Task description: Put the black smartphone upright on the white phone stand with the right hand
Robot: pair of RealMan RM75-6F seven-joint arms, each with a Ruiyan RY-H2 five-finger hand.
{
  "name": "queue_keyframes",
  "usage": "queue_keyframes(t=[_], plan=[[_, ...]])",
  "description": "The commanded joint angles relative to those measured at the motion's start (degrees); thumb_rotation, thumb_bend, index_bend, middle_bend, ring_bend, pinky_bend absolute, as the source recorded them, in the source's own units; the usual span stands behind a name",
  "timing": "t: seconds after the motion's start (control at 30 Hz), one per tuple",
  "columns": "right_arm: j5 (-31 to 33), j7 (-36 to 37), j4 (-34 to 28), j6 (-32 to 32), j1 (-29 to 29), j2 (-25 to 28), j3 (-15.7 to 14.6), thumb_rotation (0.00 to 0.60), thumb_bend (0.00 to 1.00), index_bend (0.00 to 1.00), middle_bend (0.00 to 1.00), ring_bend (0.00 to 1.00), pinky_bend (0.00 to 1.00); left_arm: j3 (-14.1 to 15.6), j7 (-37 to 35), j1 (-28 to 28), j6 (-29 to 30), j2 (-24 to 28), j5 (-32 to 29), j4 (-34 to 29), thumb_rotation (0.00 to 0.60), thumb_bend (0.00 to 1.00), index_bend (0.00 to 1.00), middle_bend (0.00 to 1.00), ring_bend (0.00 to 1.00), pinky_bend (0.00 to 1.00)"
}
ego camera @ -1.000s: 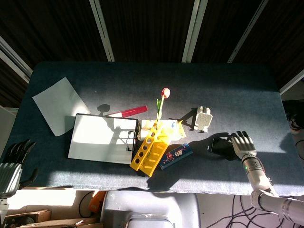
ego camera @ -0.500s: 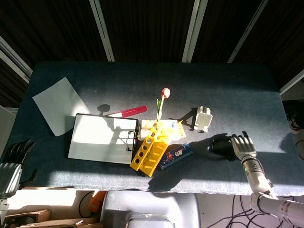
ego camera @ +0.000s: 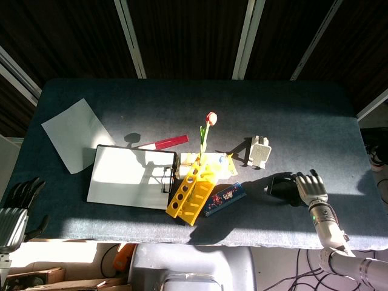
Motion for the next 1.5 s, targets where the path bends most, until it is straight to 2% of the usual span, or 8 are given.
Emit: queue_keyframes(t=[0.03, 0.37, 0.87, 1.0, 1.03, 1.17, 1.33, 1.5], plan=[[-0.42, 0.08, 0.21, 0.21, -0.19, -0.27, 0.01, 0.6, 0.39, 0.83, 0.57, 0.43, 0.24, -0.02, -0.07, -0.02, -0.05, 0.02, -0.06, 0.01, 0.6, 0.37, 0.0, 0.0, 0.0, 0.0], [-2.26, 1.24, 0.04, 1.86, -1.23, -0.42, 0.76, 0.6, 0.43, 0.93, 0.65, 0.52, 0.44, 0.04, 0.11, -0.17, -0.41, 0.04, -0.09, -0.07, 0.6, 0.37, 0.0, 0.0, 0.0, 0.0], [-7.48, 0.66, 1.41, 6.91, -2.7, -1.02, 0.98, 0.6, 0.47, 0.96, 0.67, 0.54, 0.5, 0.01, 0.2, -0.26, -0.66, -0.01, -0.32, -0.11, 0.6, 0.37, 0.0, 0.0, 0.0, 0.0], [-17.02, -1.54, 6.68, 14.52, -3.71, -2.76, -0.44, 0.6, 0.48, 0.96, 0.67, 0.54, 0.51, -0.05, 0.16, -0.29, -0.75, -0.02, -0.49, -0.08, 0.6, 0.37, 0.0, 0.0, 0.0, 0.0], [-23.71, -6.09, 11.33, 20.2, -3.08, -2.85, -1.63, 0.6, 0.48, 0.96, 0.67, 0.54, 0.51, -0.02, 0.23, -0.31, -0.81, -0.05, -0.46, -0.09, 0.6, 0.37, 0.0, 0.0, 0.0, 0.0], [-32.85, -11.06, 19.2, 27.01, -2.55, -3.49, -2.56, 0.6, 0.48, 0.96, 0.67, 0.54, 0.51, -0.02, 0.57, -0.41, -1.0, -0.18, -0.49, -0.17, 0.6, 0.37, 0.0, 0.0, 0.0, 0.0], [-40.88, -17.2, 24.44, 29.59, 0.26, -1.74, -2.57, 0.6, 0.48, 0.96, 0.67, 0.55, 0.54, 0.07, 1.22, -0.62, -1.5, -0.38, -0.56, -0.3, 0.6, 0.37, 0.0, 0.0, 0.0, 0.0], [-48.33, -20.86, 26.6, 25.54, 4.86, 0.51, -4.09, 0.6, 0.48, 0.96, 0.67, 0.55, 0.57, 0.05, 1.88, -0.69, -1.71, -0.57, -0.77, -0.39, 0.6, 0.37, 0.0, 0.0, 0.0, 0.0]])
